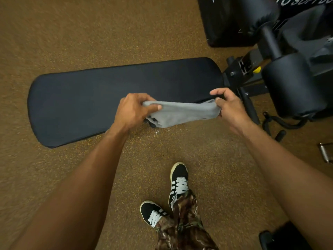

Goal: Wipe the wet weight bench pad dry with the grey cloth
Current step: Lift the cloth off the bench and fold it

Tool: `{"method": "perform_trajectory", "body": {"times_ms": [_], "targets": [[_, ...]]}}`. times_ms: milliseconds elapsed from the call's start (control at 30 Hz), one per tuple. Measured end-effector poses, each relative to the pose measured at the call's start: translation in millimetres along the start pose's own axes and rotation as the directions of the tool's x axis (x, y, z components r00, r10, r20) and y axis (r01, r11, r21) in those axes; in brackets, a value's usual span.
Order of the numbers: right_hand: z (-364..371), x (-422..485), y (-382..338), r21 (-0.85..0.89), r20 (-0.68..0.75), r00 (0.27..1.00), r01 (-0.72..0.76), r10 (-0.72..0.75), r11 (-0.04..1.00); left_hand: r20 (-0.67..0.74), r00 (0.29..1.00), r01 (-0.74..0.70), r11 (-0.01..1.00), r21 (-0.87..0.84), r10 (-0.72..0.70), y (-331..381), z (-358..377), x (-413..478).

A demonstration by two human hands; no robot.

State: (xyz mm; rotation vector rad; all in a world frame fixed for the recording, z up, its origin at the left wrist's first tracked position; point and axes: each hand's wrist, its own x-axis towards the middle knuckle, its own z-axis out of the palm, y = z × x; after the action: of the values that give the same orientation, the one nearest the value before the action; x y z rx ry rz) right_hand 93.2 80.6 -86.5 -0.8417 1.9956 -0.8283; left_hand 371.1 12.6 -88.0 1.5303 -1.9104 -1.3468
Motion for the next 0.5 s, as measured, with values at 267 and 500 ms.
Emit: {"method": "perform_trajectory", "body": {"times_ms": [267, 500], "targets": [[-66, -55, -28, -0.187, 0.417, 0.905, -0.006, 0.085, 0.982, 0.138, 0.99, 0.056, 0.888, -0.456, 0.008, 36, 6, -26], [-121, -62, -9, 0.269, 0.192, 0.975, -0.16, 0.11, 0.95, 0.081, 0.997, 0.049, 0.837, -0.545, -0.005, 84, 43, -21]]}}
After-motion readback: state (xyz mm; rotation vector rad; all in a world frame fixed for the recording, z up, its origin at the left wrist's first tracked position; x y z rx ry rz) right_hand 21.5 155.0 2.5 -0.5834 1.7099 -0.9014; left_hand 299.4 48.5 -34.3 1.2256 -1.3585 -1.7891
